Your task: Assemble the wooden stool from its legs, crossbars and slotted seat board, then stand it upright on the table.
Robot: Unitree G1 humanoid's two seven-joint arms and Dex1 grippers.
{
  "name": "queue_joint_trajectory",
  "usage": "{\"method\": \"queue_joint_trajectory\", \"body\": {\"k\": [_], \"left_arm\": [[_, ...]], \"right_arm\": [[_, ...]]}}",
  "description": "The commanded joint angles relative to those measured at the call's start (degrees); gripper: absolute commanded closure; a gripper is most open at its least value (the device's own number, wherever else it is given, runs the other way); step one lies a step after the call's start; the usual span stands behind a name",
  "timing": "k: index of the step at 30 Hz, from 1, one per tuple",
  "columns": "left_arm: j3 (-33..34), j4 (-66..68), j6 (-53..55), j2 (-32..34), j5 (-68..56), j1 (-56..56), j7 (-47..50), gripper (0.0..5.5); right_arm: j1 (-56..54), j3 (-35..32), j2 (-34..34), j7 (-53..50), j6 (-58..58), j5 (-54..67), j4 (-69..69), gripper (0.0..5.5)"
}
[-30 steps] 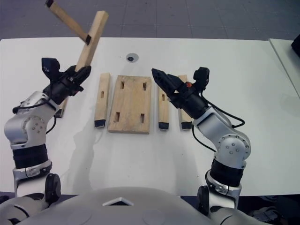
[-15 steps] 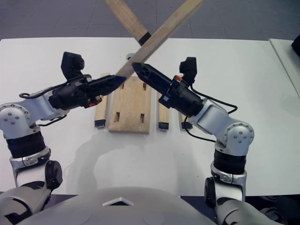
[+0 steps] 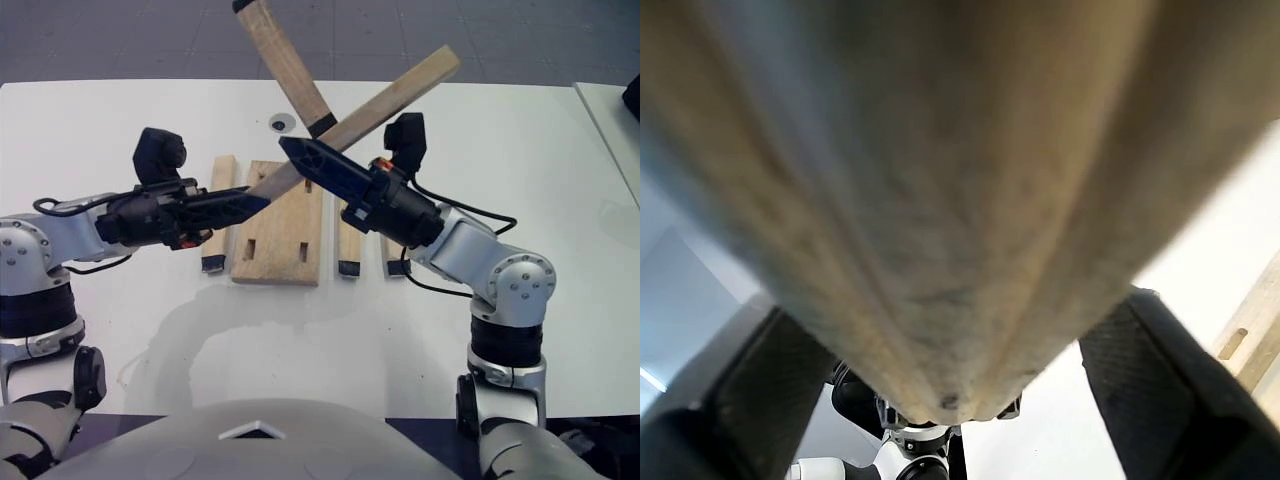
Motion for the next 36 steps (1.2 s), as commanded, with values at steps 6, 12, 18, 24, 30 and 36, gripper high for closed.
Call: {"method": "queue_joint_trajectory", "body": {"k": [6, 12, 18, 24, 30, 36], "left_arm": [[-0.94, 1.14, -0.78, 2.61, -0.09, -0.36, -2.84, 3.44], [-1.44, 1.24, -1.09, 3.27, -0.39, -0.55, -3.94, 3.44], [-1.83, 1.44, -1.97, 3.31, 0.64, -1.67, -5.91, 3.44], [0.08, 1.88, -6.01, 2.65, 1.35, -1.21, -4.8, 2.3], [1.79, -0.37, -17.93, 3.47, 15.25, 0.61, -1.56, 1.27], [-9.51, -11.87, -30.93, 7.92, 44.72, 13.65, 5.45, 0.25]], "right_arm": [[-0.08, 0.95, -3.59, 4.03, 0.67, -0.72, -0.94, 3.16], [-1.06, 0.98, -5.32, 5.75, 0.78, 0.16, -0.74, 3.45], [-2.0, 0.22, -7.28, 8.02, 0.45, 2.85, -0.8, 3.45], [-2.37, -0.72, -8.98, 8.56, 0.0, 2.0, 1.14, 3.45], [1.21, -3.23, -12.09, 10.58, 0.41, -1.87, 0.91, 3.45], [5.25, -6.13, -13.89, 11.63, -0.43, -4.15, -1.38, 3.45]]}}
